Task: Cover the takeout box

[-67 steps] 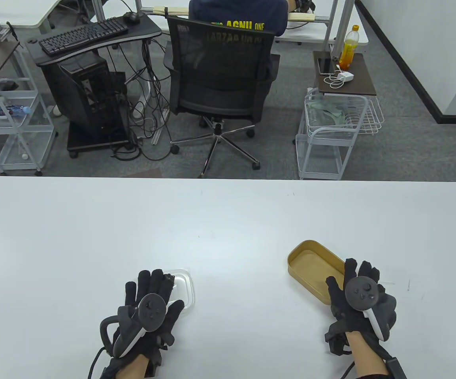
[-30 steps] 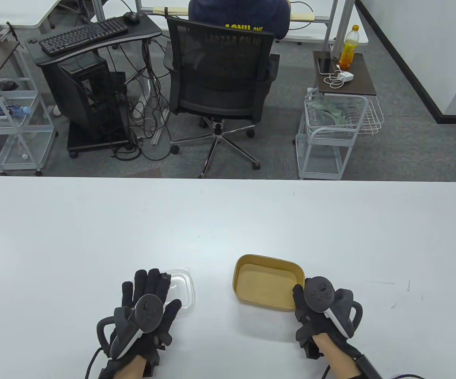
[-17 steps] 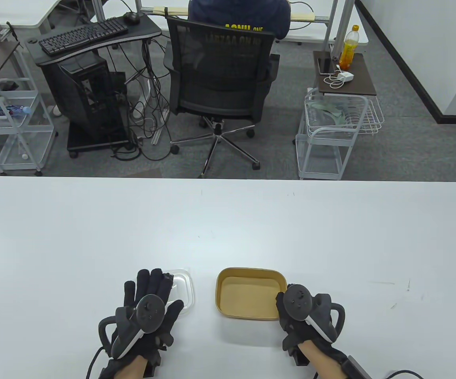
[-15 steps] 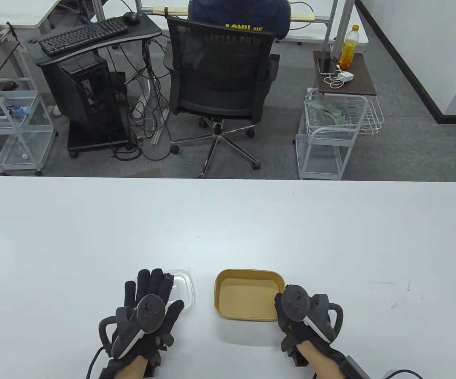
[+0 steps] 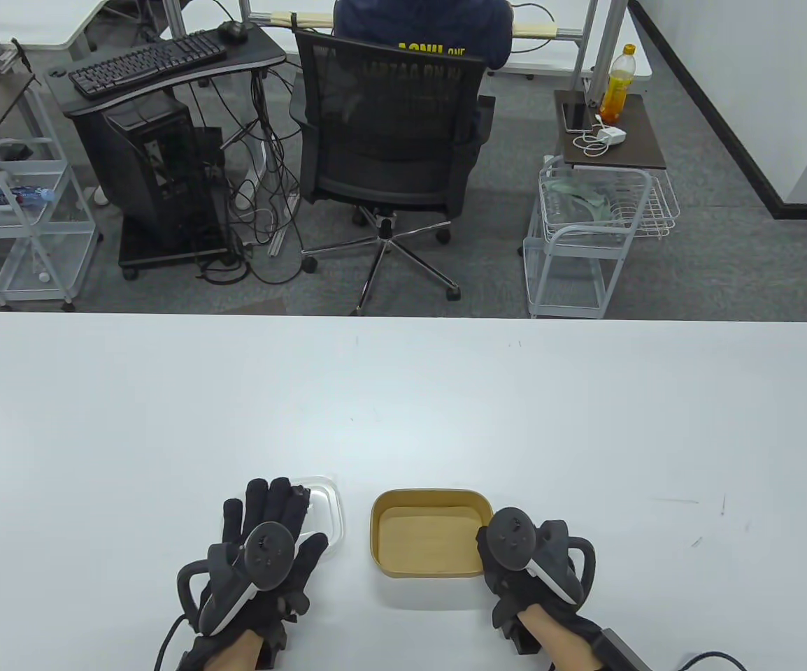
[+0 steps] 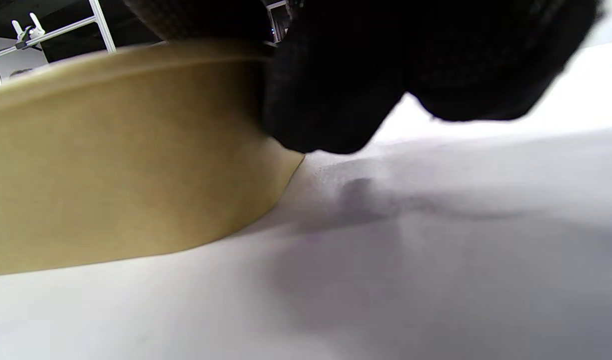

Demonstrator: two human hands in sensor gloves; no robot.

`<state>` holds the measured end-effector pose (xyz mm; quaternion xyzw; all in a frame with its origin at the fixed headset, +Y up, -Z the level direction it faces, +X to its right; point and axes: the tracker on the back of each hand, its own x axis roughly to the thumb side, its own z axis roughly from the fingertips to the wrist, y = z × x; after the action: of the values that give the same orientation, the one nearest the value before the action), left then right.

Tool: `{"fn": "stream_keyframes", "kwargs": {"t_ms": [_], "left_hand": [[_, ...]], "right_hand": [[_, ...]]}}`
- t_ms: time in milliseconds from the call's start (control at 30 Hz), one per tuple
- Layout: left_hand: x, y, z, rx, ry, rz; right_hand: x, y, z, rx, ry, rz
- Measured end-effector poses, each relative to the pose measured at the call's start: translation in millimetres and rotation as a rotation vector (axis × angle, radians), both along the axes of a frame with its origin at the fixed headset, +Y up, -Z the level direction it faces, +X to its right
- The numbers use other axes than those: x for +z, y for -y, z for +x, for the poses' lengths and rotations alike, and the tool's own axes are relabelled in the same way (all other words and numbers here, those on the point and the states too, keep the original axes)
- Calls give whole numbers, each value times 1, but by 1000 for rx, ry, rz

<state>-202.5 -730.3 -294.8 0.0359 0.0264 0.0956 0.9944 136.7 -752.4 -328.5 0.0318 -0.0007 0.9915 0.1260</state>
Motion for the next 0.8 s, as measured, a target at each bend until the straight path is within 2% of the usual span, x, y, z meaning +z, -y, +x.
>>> {"fn": "stream_keyframes", "kwargs": {"t_ms": [300, 533, 800], "left_hand": [[0, 0, 0, 1, 1, -2], [0, -1, 2, 3, 4, -1], [-1, -4, 2, 0, -1, 10]], "right_hand": [[1, -1, 2, -27, -22, -9], [13, -17, 23, -15, -15, 97], [21, -25, 48, -107, -46, 178]]}}
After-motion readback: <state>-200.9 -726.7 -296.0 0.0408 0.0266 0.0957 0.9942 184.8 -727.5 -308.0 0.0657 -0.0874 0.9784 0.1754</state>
